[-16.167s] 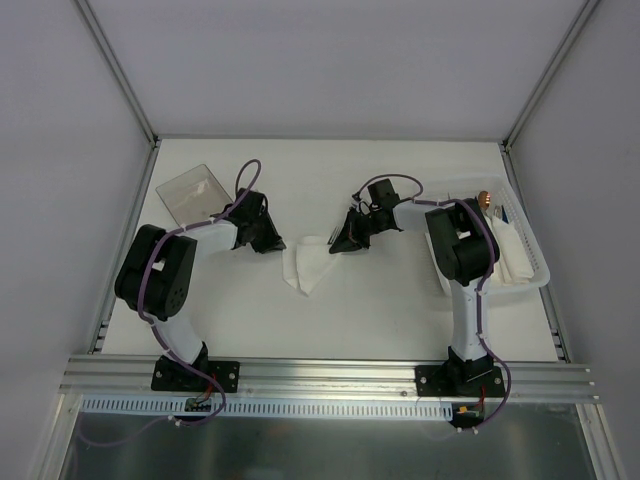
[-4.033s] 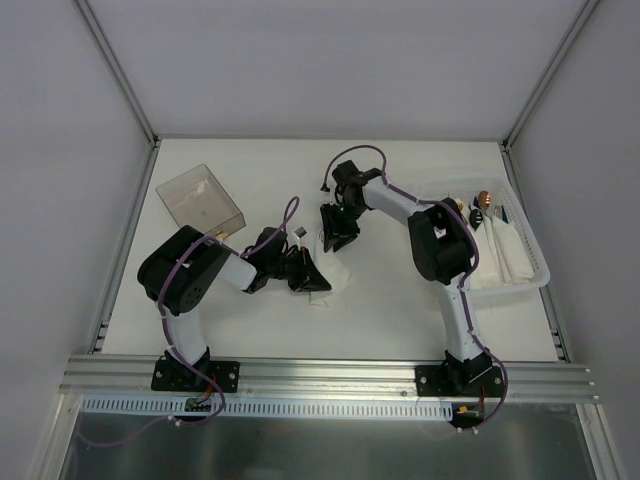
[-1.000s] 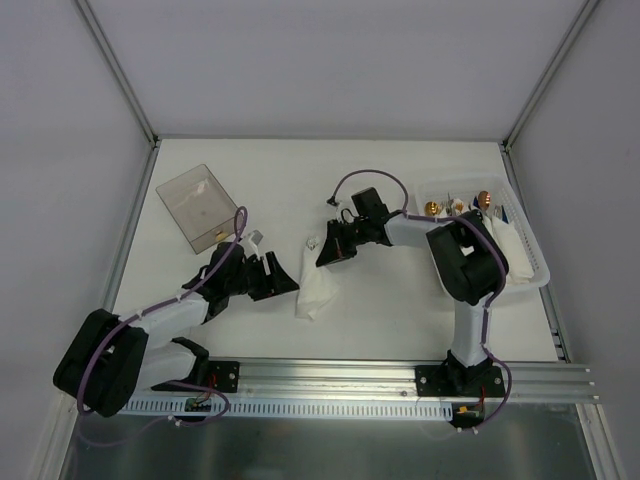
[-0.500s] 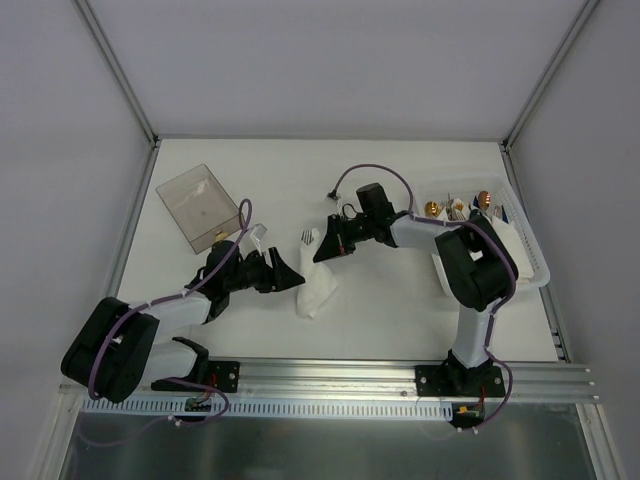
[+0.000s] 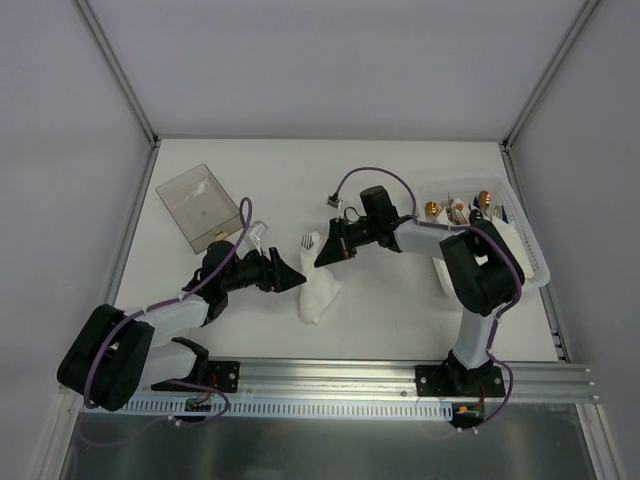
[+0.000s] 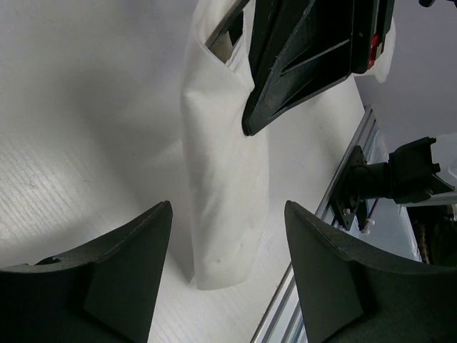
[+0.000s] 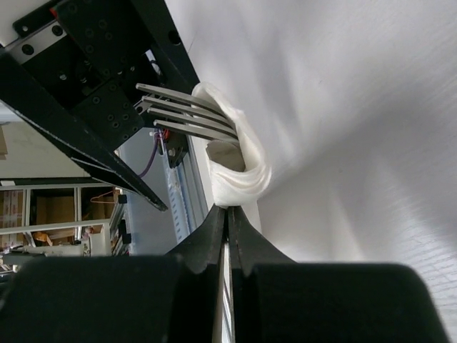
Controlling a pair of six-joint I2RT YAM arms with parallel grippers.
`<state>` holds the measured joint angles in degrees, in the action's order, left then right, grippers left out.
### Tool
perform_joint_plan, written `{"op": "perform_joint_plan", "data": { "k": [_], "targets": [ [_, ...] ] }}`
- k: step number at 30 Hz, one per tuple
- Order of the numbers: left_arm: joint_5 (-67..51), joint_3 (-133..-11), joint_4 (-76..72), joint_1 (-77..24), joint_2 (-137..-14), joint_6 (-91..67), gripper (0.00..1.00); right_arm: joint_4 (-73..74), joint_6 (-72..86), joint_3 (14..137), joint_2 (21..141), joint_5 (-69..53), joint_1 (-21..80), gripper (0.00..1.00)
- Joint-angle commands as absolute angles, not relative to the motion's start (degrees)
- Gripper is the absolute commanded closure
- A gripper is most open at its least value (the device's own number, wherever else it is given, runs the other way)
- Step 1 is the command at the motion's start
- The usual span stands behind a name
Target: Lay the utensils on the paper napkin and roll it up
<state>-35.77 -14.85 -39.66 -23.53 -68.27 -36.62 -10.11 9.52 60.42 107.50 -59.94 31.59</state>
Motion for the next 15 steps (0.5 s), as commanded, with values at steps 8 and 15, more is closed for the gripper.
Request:
{"op": "perform_joint_plan", "data": {
  "k": [8, 15],
  "targets": [
    [-39.19, -14.94, -44.46, -23.29, -65.83, -33.66, 0.35, -14.85, 11.16, 58.45, 100.11, -66.00, 32.61, 1.00],
    [-44.56, -15.03, -51.32, -24.61, -69.61, -36.38, 0.37, -15.56, 11.78, 58.54, 99.58, -67.15, 33.31, 1.00]
  ]
}}
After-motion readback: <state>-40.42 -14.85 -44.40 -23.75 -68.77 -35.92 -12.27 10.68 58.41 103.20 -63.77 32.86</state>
